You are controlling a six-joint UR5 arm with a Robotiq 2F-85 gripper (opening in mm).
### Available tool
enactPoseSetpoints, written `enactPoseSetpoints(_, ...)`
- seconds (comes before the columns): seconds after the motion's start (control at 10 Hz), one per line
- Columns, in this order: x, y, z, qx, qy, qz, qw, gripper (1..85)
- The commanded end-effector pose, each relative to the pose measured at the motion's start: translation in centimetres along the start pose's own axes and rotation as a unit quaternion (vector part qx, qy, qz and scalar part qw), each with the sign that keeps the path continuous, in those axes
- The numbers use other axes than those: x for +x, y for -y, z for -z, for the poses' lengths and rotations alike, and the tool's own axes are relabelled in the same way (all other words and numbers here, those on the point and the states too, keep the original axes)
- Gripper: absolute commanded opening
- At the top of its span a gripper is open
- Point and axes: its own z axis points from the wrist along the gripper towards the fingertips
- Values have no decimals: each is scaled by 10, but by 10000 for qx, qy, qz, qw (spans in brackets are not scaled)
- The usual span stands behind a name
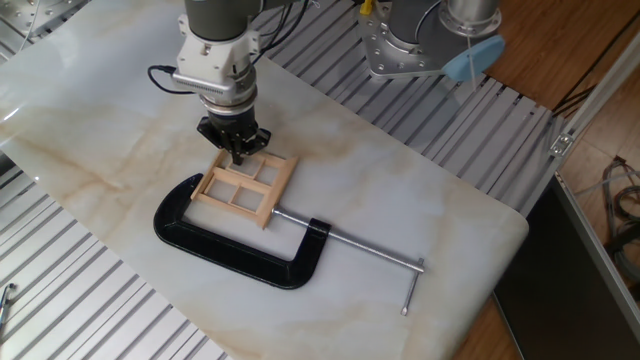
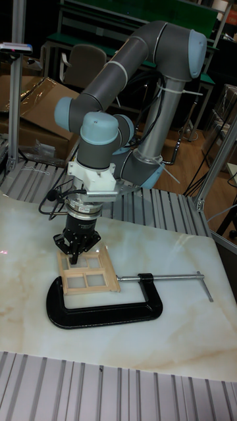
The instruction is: Close a sliding window
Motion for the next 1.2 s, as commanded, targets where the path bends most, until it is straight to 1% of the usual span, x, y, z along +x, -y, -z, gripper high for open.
enactPoseSetpoints(0.0,-1,5,1,-15,49,6,10000,7)
enactPoseSetpoints(1.1,1,19,1,50,94,171,9998,7)
